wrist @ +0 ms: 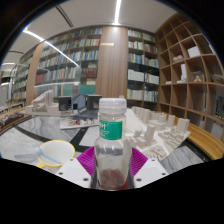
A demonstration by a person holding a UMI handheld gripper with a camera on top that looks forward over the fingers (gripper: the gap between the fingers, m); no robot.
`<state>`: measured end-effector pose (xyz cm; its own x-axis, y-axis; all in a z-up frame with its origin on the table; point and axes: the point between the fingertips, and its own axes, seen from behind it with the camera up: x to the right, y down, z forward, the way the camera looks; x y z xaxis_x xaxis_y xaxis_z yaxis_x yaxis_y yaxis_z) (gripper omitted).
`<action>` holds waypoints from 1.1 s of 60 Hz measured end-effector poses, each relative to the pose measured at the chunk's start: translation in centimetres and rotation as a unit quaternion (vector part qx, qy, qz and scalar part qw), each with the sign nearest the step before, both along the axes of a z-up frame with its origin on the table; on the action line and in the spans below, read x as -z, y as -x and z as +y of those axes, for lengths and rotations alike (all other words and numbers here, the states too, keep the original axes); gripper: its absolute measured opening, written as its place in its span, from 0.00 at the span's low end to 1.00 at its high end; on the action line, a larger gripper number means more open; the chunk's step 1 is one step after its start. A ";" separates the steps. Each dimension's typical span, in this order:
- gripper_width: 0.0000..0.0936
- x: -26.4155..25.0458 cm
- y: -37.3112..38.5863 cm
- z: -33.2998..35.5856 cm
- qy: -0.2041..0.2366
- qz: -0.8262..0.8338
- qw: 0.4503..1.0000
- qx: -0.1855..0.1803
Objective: Pour water
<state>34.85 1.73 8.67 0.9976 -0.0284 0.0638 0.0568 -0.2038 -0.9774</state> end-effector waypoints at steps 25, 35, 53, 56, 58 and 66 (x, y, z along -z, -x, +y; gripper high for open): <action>0.92 -0.4 -0.1 -4.2 0.066 0.025 0.997 0.020; 0.92 -3.8 1.9 -12.3 0.078 0.002 0.997 0.027; 0.92 -9.5 8.6 -30.6 0.078 0.018 0.997 0.014; 0.91 -10.1 9.1 -32.9 0.079 0.020 0.997 0.015; 0.92 -10.5 9.5 -34.3 0.080 0.023 0.996 0.012; 0.91 -11.4 10.1 -38.2 0.081 0.035 0.996 0.016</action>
<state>24.74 -36.46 20.05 0.9984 -0.0560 0.0004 -0.0198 -0.3604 -0.9326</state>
